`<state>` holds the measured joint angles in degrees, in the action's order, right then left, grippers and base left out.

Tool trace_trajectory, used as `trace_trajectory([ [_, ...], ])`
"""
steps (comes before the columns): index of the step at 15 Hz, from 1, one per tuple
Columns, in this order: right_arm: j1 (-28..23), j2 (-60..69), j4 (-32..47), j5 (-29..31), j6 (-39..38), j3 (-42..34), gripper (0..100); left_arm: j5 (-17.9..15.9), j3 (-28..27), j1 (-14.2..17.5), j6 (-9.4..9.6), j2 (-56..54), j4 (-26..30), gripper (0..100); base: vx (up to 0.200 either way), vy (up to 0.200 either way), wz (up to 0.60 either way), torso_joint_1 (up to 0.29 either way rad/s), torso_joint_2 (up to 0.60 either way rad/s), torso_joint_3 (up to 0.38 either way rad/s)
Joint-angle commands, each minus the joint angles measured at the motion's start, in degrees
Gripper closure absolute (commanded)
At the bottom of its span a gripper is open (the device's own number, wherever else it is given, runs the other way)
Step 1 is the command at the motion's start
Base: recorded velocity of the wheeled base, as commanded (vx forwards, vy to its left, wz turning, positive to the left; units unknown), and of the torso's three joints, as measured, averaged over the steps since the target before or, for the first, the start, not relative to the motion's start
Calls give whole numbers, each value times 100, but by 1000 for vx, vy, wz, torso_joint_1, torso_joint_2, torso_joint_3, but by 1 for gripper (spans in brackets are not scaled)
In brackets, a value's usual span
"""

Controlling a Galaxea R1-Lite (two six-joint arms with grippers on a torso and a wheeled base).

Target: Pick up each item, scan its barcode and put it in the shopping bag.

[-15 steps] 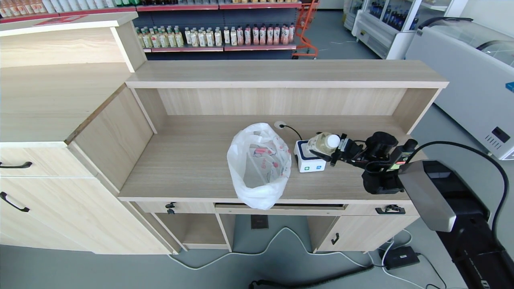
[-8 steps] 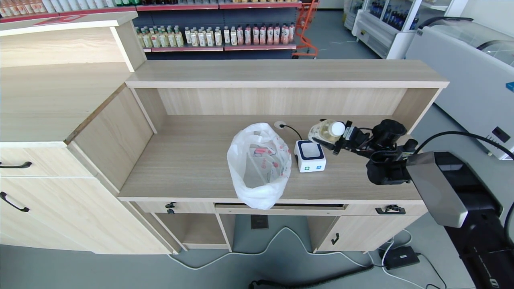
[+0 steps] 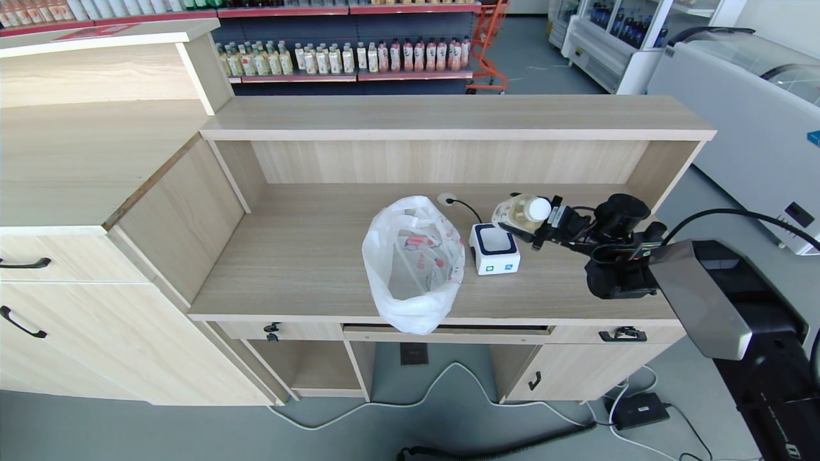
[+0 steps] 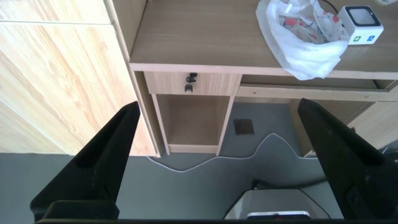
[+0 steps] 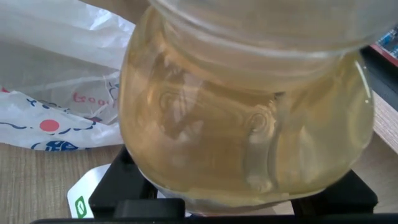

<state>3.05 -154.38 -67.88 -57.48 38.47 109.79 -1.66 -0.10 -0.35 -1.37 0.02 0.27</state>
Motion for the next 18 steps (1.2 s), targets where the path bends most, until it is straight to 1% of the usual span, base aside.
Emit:
trace_trajectory([
  [1, 3, 13, -85, 0, -15, 7, 100, -1, -8, 0, -4, -2, 0, 0, 0, 0, 0, 0, 0, 0],
  [4, 3, -13, -226, -9, -24, 34, 100, -1, 1, 0, -4, -2, 0, 0, 0, 0, 0, 0, 0, 0],
  [9, -6, -171, -217, -9, -33, 480, 100, -1, 1, 0, -4, -2, 0, 0, 0, 0, 0, 0, 0, 0],
  [18, -50, -110, -226, -27, -33, 473, 100, -1, -8, 0, -4, -2, 0, 0, 0, 0, 0, 0, 0, 0],
])
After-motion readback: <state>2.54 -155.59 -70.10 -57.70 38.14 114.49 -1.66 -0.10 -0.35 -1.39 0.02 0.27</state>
